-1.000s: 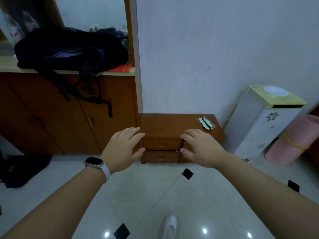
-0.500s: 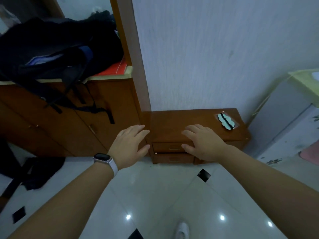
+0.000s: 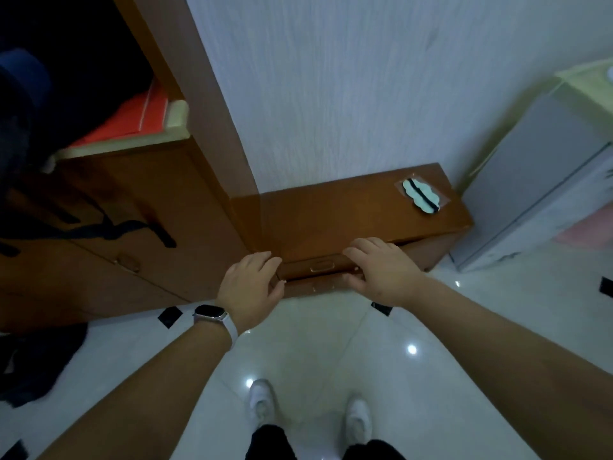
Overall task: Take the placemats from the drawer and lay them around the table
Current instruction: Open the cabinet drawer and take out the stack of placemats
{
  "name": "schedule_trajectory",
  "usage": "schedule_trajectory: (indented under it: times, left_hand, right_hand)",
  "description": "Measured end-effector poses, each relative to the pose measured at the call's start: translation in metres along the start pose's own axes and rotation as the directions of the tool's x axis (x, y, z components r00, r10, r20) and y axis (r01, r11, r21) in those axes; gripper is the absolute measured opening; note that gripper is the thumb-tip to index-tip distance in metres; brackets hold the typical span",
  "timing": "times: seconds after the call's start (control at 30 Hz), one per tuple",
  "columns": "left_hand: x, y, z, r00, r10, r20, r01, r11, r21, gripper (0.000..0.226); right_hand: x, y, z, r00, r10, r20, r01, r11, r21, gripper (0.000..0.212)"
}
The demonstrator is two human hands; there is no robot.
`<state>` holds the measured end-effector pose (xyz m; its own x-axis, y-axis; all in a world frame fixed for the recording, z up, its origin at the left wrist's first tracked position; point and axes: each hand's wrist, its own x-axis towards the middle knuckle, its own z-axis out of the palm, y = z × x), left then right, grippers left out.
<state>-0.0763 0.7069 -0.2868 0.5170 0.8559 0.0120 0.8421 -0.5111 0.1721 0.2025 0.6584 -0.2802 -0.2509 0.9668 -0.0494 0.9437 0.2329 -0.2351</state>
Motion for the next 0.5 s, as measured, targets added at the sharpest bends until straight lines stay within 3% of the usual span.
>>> schedule_trajectory:
  times: [0.23, 0.5]
  left_hand:
    - [0.056, -0.057, 0.113, 0.996, 0.08, 0.031, -0.078, 0.995, -0.064, 0.039]
    - [0.08, -0.104, 0.297, 0.989, 0.094, 0.118, -0.084, 0.993, -0.088, 0.041]
  right_hand:
    - [0.048, 0.019, 0.108, 0.992, 0.121, 0.037, -0.122, 0.992, 0.022, 0.048]
    - [0.091, 0.052, 0.291, 0.98, 0.157, 0.12, -0.163, 0.986, 0.038, 0.048]
